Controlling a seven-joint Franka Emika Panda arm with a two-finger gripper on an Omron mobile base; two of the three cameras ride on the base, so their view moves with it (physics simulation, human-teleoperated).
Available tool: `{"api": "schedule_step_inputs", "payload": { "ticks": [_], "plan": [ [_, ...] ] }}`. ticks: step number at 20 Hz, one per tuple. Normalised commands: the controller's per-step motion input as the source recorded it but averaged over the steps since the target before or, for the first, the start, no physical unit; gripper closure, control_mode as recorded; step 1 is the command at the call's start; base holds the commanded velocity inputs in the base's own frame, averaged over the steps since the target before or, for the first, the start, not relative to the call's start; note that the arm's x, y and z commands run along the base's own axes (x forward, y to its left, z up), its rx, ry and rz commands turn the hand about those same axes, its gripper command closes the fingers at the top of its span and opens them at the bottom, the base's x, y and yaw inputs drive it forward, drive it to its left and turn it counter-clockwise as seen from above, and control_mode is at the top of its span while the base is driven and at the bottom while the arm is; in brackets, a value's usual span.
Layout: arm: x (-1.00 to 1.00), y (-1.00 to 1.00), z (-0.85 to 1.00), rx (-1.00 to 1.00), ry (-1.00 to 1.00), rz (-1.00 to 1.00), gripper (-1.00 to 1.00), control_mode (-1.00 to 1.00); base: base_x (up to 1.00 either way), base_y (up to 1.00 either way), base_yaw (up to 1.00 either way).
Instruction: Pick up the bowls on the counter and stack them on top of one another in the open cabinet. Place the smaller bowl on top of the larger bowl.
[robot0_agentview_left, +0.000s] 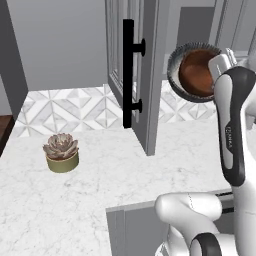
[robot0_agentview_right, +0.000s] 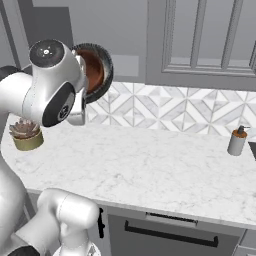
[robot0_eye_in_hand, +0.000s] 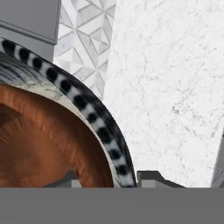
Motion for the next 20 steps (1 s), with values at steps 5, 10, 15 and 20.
{"api": "schedule_step_inputs", "payload": {
  "ticks": [5, 10, 15, 20],
  "plan": [
    [0.12, 0.01, 0.68, 0.00, -0.07, -0.05, 1.00, -1.00, 0.00, 0.00, 0.00],
    [0.33, 0.14, 0.08, 0.01, -0.05, -0.02, 1.00, -1.00, 0.00, 0.00, 0.00],
    [0.50, 0.19, 0.00, 0.09, -0.19, 0.00, 1.00, -1.00, 0.00, 0.00, 0.00],
    [0.53, 0.10, 0.00, 0.12, -0.03, 0.00, 1.00, -1.00, 0.00, 0.00, 0.00]
  ]
}}
